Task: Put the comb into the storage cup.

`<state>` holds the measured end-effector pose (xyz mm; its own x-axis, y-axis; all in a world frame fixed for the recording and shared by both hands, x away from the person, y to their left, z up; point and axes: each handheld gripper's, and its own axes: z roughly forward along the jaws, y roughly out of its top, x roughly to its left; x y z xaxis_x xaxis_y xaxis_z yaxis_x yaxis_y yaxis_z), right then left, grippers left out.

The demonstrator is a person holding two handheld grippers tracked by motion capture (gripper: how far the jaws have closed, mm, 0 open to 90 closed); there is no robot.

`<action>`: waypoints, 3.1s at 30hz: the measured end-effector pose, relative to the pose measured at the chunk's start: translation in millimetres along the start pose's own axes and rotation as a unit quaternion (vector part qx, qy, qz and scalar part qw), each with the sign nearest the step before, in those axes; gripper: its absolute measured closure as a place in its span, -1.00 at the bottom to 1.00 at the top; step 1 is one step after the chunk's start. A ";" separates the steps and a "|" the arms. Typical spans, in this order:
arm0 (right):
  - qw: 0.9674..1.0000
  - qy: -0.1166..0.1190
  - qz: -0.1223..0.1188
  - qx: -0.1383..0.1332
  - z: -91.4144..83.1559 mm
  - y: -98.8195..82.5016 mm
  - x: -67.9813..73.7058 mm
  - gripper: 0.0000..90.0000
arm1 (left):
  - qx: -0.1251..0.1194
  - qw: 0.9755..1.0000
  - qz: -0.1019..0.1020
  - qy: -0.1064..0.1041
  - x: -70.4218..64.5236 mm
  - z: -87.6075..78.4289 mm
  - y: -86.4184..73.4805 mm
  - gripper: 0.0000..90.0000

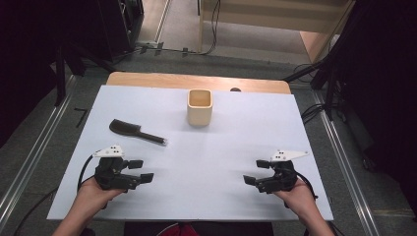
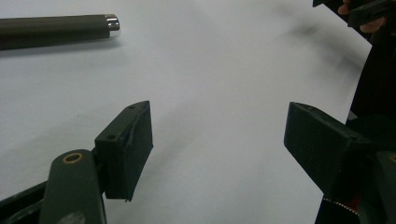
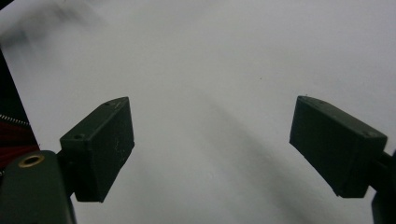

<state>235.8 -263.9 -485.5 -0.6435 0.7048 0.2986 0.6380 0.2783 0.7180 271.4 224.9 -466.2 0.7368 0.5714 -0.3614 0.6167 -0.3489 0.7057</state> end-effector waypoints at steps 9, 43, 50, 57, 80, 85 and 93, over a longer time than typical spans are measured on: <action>1.000 0.004 0.003 0.005 4.1 1.7 -5.7 -0.73 | 0.004 1.000 0.004 0.004 0.4 3.2 1.7 -0.44; 1.000 -0.001 -0.011 0.028 7.2 1.6 3.0 -0.71 | 0.015 1.000 0.001 0.013 0.4 -2.7 1.2 -0.36; 0.999 0.002 -0.015 0.029 6.9 1.4 3.9 -0.71 | 0.018 1.000 -0.006 0.014 -0.1 -3.3 1.0 -0.34; 1.000 0.000 -0.014 0.025 6.4 2.4 2.2 -0.71 | 0.016 1.000 -0.022 0.015 2.4 -3.5 1.0 -0.34; 1.000 0.003 -0.013 0.028 8.2 3.2 4.0 -0.71 | 0.016 0.998 -0.052 0.030 13.7 4.8 35.1 -0.37; 1.000 0.003 -0.014 0.025 8.7 3.9 3.5 -0.71 | 0.008 0.998 -0.054 0.033 17.1 6.9 46.7 -0.37; 0.999 -0.004 -0.013 0.033 9.8 2.7 1.9 -0.71 | 0.006 0.999 -0.042 0.032 20.2 15.7 61.1 -0.35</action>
<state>240.4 -255.4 -489.1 -0.6569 0.7016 0.2760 0.6484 0.3390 0.6816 328.4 203.5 -439.9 0.6631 0.6456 -0.3788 0.6791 -0.3060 0.6672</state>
